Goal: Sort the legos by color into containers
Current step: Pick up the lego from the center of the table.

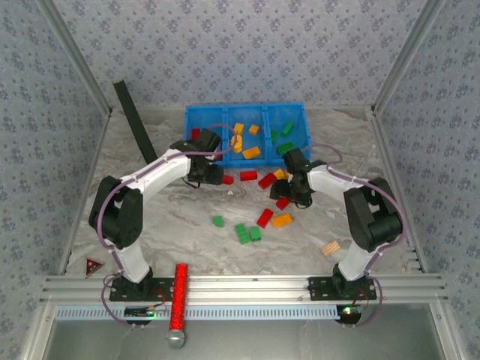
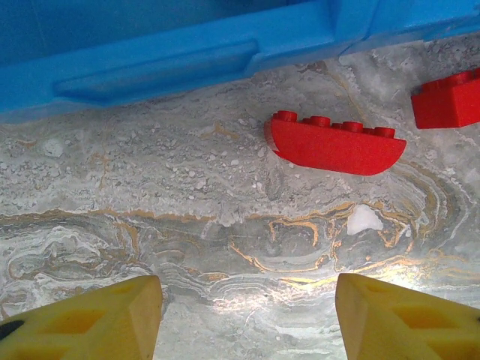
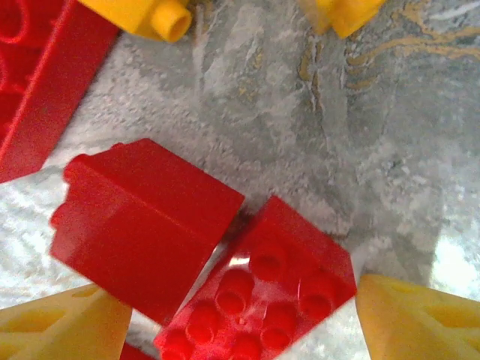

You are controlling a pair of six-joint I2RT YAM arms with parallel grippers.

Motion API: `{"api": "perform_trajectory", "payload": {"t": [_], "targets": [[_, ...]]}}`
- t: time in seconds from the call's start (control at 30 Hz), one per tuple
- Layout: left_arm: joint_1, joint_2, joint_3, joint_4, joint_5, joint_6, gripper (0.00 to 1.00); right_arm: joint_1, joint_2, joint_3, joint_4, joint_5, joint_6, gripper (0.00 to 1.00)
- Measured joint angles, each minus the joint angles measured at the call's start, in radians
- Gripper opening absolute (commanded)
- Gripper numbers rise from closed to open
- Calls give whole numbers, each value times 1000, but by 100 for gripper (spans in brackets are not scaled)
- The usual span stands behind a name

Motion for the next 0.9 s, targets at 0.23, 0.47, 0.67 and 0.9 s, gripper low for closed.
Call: {"api": "perform_trajectory", "payload": {"t": [0.23,0.47,0.67,0.9], "targets": [[0,0,4,-1,3,-7,64,-2,22,24,-55,61,-1,39],[9,19,44,-23,0,-58,69,0,3,19,-72,59,-18,28],[17,52,60,-5,54,-229,72,6,-130,35,-163,47,-72,26],[-22,60,20,77,71,-452,75,6,-188,260,-229,53,-211,25]]}}
